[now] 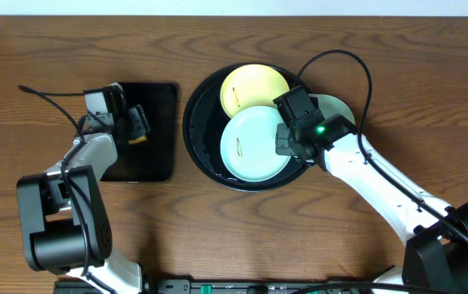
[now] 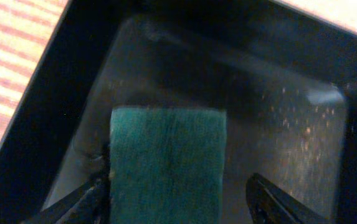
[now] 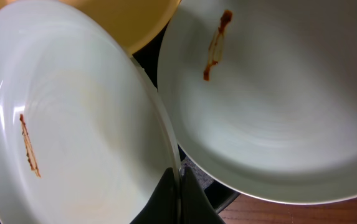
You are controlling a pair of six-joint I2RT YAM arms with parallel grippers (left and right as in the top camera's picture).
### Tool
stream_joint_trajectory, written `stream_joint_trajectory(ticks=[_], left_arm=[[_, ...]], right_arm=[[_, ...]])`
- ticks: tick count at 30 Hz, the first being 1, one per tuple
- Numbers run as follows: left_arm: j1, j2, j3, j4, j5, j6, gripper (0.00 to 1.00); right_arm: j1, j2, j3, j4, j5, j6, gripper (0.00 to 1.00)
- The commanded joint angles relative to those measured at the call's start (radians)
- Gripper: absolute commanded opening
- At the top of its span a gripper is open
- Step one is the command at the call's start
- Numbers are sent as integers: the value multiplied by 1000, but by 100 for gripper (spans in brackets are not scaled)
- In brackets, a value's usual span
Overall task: Clean dirty plates on tray and stack at the side
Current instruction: 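Lower left gripper onto the green sponge and grasp it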
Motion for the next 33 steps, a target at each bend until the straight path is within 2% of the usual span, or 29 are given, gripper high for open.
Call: stream_joint_trajectory(ticks=[1, 3, 7, 9, 11, 16, 18, 21, 27, 30, 33], left_arm=[[-5, 56, 12, 41, -20, 2, 69], [-5, 80, 12, 65, -19, 2, 67], [-5, 84, 13, 52, 12, 1, 44], [-5, 53, 13, 26, 77, 1, 40], [-6, 2, 13, -28, 121, 1, 40], [-23, -136, 13, -218, 123, -3, 41], [-31, -158, 13, -257, 123, -3, 41], [-32, -166, 13, -270, 123, -2, 48], [-32, -146, 10, -331, 114, -2, 49], [-32, -143, 8, -322, 104, -2, 60], [-32, -143, 8, -311, 105, -2, 66]], right_arm=[[5, 2, -5, 3, 10, -10, 1], [5, 2, -5, 3, 10, -10, 1], [5, 2, -5, 3, 10, -10, 1], [5, 2, -5, 4, 10, -10, 1], [5, 2, -5, 5, 10, -10, 1], [5, 2, -5, 4, 9, -10, 1], [5, 2, -5, 4, 9, -10, 1], [5, 2, -5, 4, 9, -10, 1], [5, 2, -5, 3, 9, -10, 1], [5, 2, -5, 3, 9, -10, 1], [5, 2, -5, 4, 9, -10, 1]])
